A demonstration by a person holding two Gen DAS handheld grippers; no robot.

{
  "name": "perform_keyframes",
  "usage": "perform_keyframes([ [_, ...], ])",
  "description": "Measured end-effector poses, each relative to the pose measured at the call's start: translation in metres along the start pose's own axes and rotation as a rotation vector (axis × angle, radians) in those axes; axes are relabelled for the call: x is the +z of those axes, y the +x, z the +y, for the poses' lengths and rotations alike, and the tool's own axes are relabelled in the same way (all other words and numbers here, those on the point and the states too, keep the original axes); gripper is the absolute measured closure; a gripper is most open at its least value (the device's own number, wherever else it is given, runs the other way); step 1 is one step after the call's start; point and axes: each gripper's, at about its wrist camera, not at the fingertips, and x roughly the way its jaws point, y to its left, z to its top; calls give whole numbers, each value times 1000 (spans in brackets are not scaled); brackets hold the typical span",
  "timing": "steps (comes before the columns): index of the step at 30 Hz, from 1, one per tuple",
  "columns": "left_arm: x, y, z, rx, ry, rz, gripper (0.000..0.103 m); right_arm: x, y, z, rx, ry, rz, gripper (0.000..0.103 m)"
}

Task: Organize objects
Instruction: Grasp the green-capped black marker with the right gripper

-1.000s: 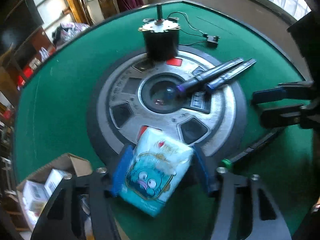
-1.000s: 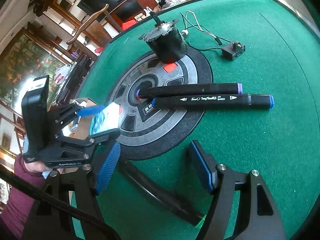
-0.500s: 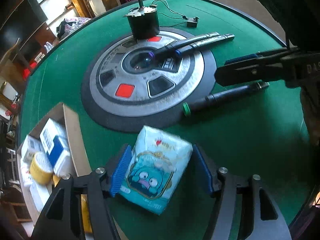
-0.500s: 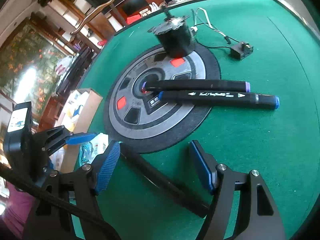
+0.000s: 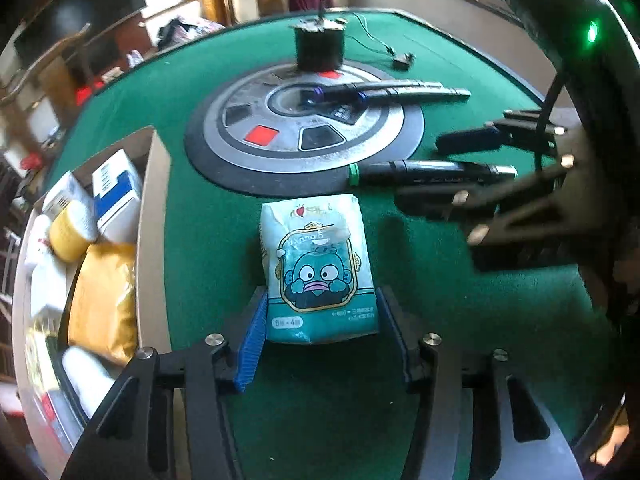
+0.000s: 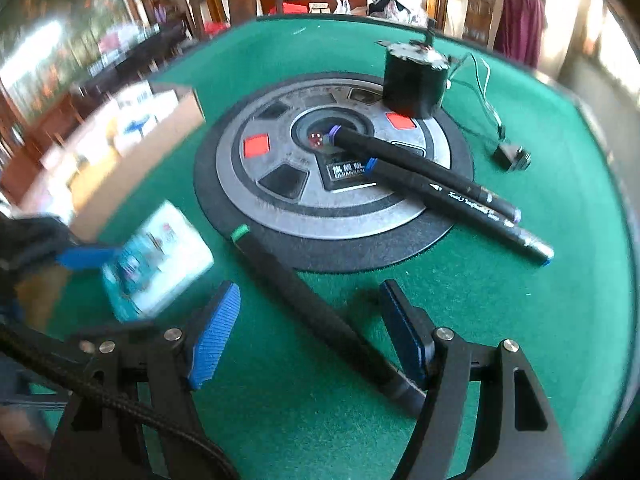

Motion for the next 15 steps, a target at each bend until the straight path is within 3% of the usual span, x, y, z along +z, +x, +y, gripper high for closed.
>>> perform_keyframes([
  [2, -1, -1, 2, -1, -39, -13, 58, -4, -1, 8, -72, -15, -2, 33],
  [5, -5, -7, 5, -31, -88, -33, 59, -9, -7, 9, -77, 30, -12, 47],
  [7, -13, -17, 3, -42, -91, -52, 60, -12, -12, 12, -82, 45, -18, 77],
  [9, -17, -23, 1, -41, -92, -74, 60, -14, -15, 15, -84, 48, -17, 91],
  [15, -39, -48, 2, -60, -116, -134, 60, -22, -23, 14, -46, 140, -35, 91],
])
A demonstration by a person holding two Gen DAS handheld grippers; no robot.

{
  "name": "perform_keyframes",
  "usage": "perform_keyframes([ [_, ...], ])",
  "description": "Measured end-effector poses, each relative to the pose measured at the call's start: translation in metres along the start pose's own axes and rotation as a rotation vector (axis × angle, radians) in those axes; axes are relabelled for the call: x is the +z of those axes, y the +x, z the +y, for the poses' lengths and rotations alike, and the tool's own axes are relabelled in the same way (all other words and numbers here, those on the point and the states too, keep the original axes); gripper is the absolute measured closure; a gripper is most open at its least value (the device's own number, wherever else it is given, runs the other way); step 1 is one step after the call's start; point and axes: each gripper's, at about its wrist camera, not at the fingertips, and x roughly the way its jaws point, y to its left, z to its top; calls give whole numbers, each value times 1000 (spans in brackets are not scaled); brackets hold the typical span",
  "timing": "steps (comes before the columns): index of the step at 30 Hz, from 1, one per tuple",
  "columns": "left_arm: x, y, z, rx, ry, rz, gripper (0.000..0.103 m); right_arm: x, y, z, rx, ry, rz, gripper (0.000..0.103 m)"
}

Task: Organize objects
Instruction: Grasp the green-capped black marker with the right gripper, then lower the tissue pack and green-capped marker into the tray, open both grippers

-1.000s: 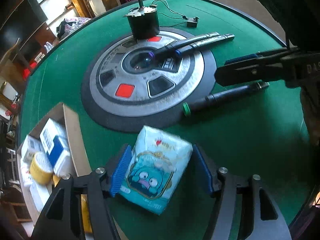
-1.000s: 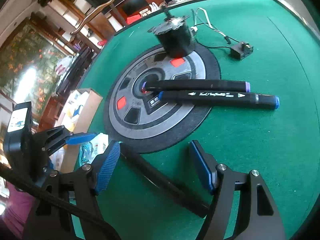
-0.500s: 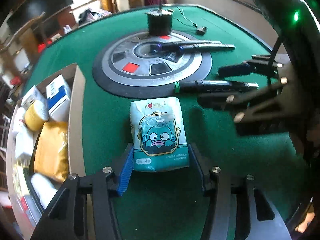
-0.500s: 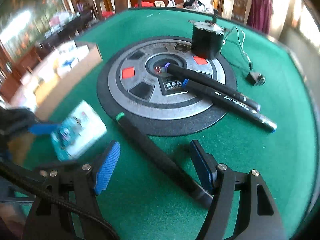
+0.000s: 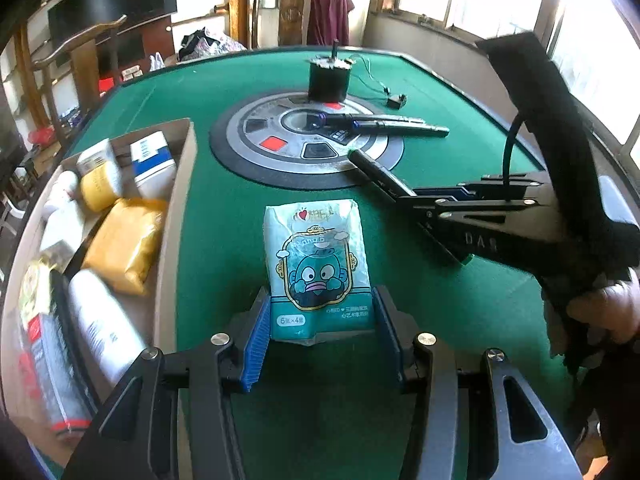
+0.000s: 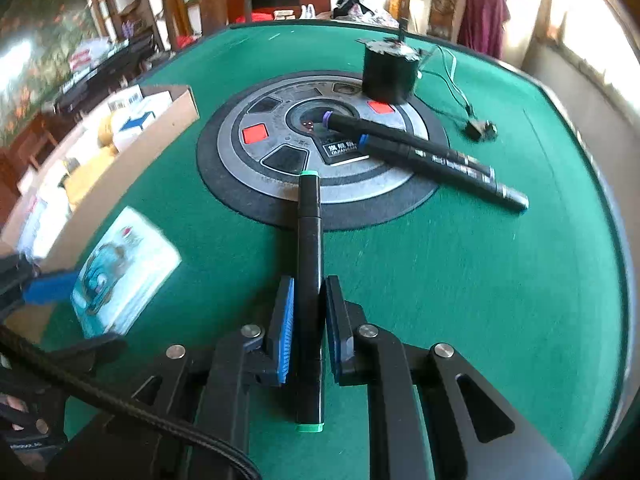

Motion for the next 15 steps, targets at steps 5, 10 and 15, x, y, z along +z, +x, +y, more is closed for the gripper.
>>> perform_keyframes([
  [5, -16, -30, 21, -11, -61, -45, 60, -9, -13, -9, 106, 117, -17, 91],
  [10, -25, -58, 54, -1, -137, -83, 60, -10, -27, -6, 220, 188, -28, 91],
  [15, -24, -79, 101, 92, -199, -119, 60, 4, -39, 19, 309, 205, -40, 91],
])
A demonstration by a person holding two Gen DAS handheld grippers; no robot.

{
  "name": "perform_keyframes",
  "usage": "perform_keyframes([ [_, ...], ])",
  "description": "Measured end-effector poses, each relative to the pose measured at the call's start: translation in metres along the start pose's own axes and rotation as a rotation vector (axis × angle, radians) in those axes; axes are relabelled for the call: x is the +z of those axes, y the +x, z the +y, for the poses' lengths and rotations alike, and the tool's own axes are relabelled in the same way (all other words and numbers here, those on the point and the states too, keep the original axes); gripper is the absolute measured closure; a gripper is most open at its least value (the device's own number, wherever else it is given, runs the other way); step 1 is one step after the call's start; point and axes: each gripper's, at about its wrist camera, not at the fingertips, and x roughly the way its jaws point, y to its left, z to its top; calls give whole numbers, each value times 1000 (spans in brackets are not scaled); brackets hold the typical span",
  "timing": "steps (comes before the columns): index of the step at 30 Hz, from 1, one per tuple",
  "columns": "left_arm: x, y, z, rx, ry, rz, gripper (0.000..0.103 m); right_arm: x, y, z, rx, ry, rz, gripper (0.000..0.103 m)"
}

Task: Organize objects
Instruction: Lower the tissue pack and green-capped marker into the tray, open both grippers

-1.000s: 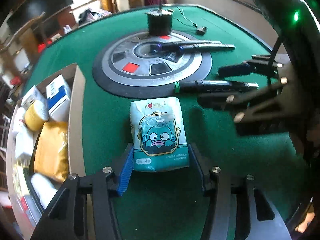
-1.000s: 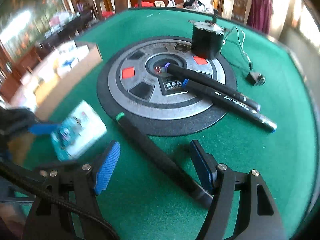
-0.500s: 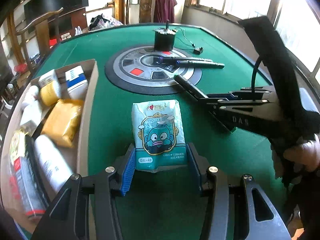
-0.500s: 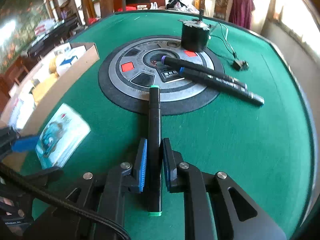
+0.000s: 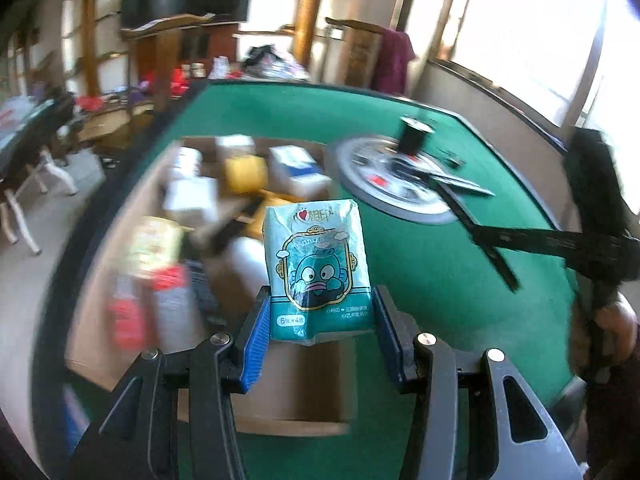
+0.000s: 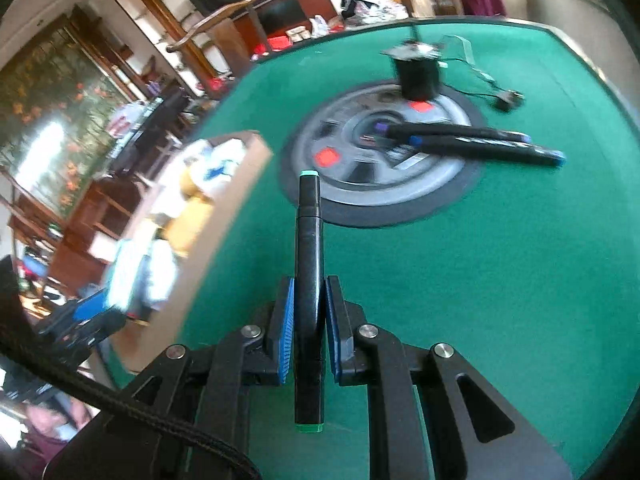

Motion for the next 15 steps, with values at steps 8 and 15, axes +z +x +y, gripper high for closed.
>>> perform_keyframes([
  [8, 18, 9, 62, 119, -45, 6, 60, 20, 40, 59, 195, 71, 70, 91],
  [15, 22, 42, 86, 119, -95, 63, 60, 31, 90, 95, 201, 108, 121, 90],
])
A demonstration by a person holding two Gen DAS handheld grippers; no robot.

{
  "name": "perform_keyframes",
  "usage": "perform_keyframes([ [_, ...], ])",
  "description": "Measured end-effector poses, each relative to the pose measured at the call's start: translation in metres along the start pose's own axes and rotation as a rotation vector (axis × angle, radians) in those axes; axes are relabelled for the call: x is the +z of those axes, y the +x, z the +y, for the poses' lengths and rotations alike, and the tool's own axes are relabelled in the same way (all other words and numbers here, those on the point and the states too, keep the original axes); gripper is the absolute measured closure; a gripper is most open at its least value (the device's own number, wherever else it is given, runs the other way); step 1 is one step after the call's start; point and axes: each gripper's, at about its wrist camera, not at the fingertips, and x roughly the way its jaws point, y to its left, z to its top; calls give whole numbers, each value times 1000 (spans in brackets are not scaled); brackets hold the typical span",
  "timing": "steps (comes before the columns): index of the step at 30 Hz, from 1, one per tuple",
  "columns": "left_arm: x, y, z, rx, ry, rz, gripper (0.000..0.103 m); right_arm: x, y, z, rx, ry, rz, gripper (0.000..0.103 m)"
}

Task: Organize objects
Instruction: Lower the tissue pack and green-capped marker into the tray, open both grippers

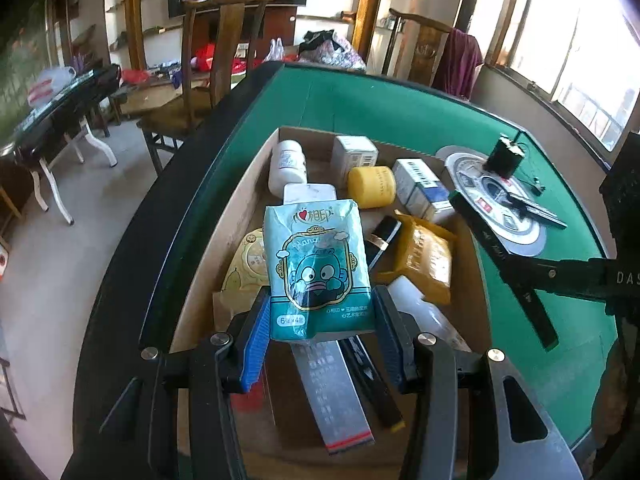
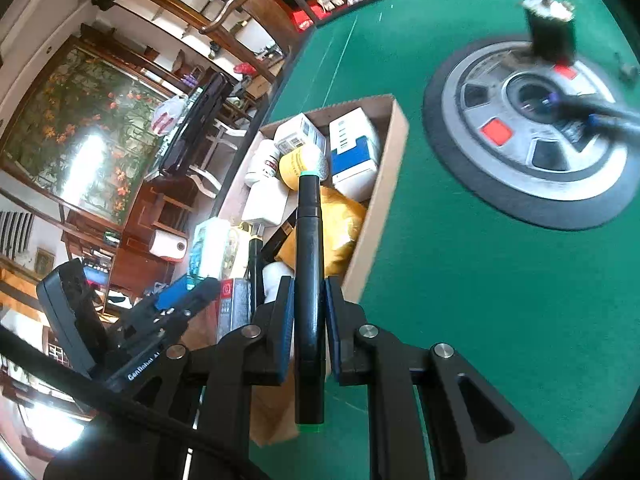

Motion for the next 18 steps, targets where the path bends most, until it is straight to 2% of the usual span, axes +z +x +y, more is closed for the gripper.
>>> perform_keyframes([
  [8, 20, 21, -11, -19, 10, 34, 60, 19, 30, 12, -85, 10, 2, 90],
  [18, 36, 46, -3, -63, -45, 47, 60, 45, 54, 17, -197, -2, -22, 91],
])
